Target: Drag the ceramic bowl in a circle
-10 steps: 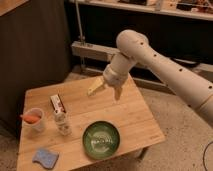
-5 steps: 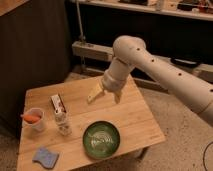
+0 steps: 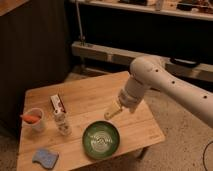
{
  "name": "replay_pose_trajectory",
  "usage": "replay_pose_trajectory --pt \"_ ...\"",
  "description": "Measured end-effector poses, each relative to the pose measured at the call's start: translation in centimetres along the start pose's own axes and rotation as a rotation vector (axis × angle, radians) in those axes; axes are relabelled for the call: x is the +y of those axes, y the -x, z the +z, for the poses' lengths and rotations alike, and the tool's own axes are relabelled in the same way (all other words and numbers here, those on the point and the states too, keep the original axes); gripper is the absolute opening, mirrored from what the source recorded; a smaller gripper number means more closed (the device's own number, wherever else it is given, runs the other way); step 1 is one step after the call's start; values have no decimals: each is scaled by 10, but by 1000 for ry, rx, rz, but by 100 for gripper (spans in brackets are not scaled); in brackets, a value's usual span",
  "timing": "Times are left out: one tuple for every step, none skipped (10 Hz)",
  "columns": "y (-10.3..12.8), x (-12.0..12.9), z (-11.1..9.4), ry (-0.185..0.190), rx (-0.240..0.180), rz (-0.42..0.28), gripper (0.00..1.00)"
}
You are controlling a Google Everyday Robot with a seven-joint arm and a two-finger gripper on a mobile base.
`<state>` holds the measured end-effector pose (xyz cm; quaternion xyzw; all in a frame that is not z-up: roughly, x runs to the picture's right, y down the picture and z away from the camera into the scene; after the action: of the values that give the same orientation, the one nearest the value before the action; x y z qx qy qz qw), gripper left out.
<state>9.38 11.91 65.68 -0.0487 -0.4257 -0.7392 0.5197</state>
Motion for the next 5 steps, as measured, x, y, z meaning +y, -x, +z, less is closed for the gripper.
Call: replay_pose_trajectory --pt "2 13 9 -41 -1 -14 80" --pt "2 22 20 -75 -2 -19 80" --pt "0 29 33 -111 -4 -18 80" --pt "-2 35 45 -138 -9 -9 80" --pt "-2 40 61 -163 -29 5 80"
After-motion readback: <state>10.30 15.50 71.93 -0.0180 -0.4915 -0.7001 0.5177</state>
